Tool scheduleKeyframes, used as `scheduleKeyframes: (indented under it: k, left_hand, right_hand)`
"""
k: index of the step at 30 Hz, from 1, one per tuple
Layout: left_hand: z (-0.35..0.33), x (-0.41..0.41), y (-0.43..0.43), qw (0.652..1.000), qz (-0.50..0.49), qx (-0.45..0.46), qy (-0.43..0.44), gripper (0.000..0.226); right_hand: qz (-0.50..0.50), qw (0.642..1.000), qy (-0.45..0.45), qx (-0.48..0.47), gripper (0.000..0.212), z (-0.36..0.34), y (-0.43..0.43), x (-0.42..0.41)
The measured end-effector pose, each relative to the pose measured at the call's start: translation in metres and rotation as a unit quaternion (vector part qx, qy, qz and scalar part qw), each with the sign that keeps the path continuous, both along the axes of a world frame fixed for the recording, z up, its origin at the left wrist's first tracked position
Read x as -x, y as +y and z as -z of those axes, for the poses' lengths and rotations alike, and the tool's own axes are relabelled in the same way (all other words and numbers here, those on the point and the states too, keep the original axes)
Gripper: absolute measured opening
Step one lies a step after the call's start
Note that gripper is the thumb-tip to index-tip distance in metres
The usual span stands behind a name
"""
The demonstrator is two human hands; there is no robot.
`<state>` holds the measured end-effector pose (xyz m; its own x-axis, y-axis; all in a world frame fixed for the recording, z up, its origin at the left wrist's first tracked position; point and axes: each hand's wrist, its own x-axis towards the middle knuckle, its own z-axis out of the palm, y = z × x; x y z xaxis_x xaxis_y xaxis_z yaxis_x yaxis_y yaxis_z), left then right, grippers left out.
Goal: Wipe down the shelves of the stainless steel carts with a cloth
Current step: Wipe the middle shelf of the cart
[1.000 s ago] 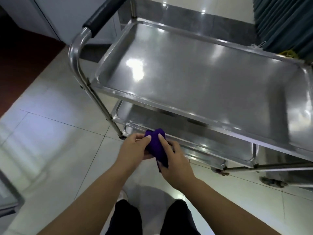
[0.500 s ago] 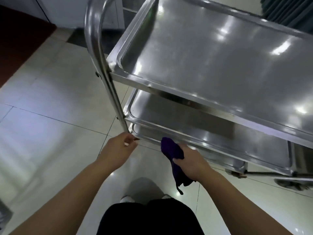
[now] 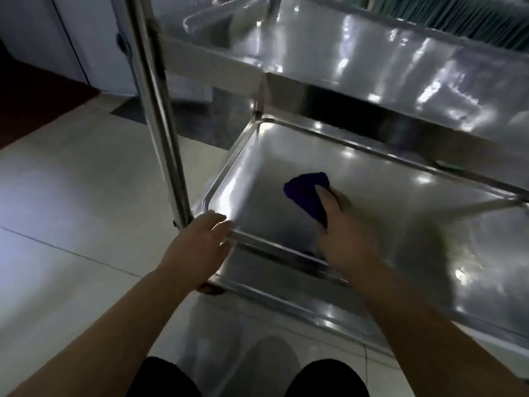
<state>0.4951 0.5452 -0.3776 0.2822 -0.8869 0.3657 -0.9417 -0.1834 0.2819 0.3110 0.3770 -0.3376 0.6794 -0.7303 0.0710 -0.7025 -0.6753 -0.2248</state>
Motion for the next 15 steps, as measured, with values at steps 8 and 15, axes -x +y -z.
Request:
scheduleKeyframes:
  k: [8,15]
  left_hand:
    - [0.051,-0.015,-0.002,0.998,-0.041,0.007,0.043,0.016]
    - [0.062,-0.027,-0.006,0.996,-0.05,0.076,0.002,0.011]
  right_hand:
    - [-0.127,0.986,0.107,0.033,0.047,0.06,0.001,-0.02]
    - [-0.19,0.978,0.058,0.056,0.049,0.079,-0.007,-0.045]
